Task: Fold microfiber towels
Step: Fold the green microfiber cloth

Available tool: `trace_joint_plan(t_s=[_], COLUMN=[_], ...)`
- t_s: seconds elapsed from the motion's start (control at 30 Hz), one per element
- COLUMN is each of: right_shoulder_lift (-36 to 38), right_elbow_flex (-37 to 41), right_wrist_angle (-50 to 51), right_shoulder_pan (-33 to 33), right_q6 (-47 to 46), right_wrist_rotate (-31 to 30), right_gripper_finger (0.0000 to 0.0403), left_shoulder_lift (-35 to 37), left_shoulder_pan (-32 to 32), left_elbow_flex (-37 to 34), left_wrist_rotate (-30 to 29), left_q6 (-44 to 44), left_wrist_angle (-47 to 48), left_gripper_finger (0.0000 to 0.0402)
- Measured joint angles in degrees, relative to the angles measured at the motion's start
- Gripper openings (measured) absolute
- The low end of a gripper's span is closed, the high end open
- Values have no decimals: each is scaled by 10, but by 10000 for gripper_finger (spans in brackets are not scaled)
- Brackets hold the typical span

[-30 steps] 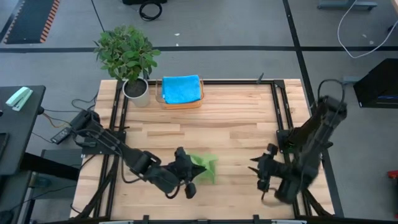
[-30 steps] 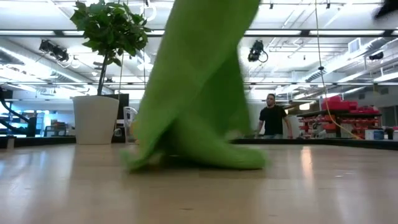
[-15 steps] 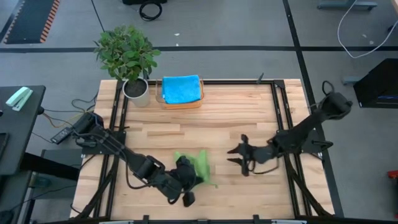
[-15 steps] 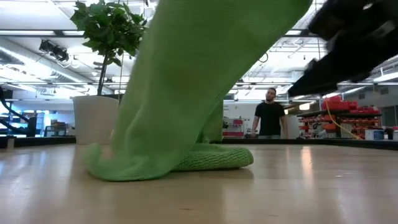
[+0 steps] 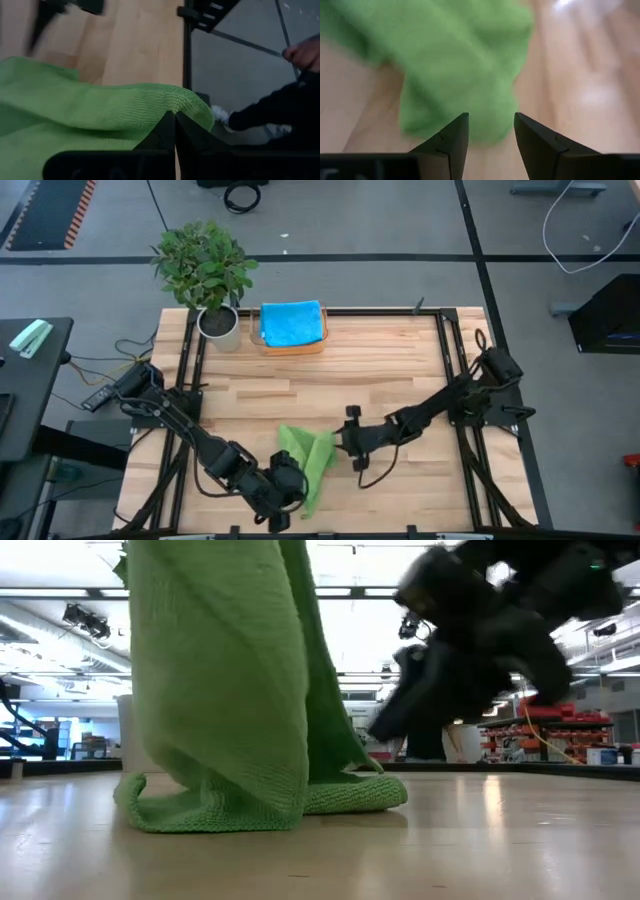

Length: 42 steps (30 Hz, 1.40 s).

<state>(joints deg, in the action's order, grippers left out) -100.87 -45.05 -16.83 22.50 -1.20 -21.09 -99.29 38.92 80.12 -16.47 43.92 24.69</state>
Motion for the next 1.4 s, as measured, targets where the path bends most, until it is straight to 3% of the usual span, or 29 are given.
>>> trace_joint_plan(t_s=[0.2, 0.43, 0.63, 1.03, 1.23, 1.4], right_shoulder_lift=[-21, -28, -83, -106, -110, -92], right_elbow_flex=[-9, -11, -20, -42, -41, -41], right_wrist_angle=[49, -34, -41, -47, -47, -31], right_shoulder_pan=[23, 46, 36, 24, 16, 16], right_q6=[19, 53, 83, 15, 13, 21], right_wrist_rotate=[2, -45, -32, -73, -76, -77], right_gripper_finger=[173, 175, 175, 171, 123, 31], left_shoulder_lift=[0, 0, 0, 0, 0, 0], left_shoulder_pan=[-5, -5, -4, -3, -1, -1], left_elbow_flex=[0, 0, 0, 0, 0, 0], left_wrist_rotate=[-2, -3, -2, 13, 17, 44], left_q6=[9, 9, 9, 9, 8, 6], left_wrist_angle=[9, 20, 24, 26, 27, 28], left_gripper_finger=[16, 11, 12, 14, 12, 19])
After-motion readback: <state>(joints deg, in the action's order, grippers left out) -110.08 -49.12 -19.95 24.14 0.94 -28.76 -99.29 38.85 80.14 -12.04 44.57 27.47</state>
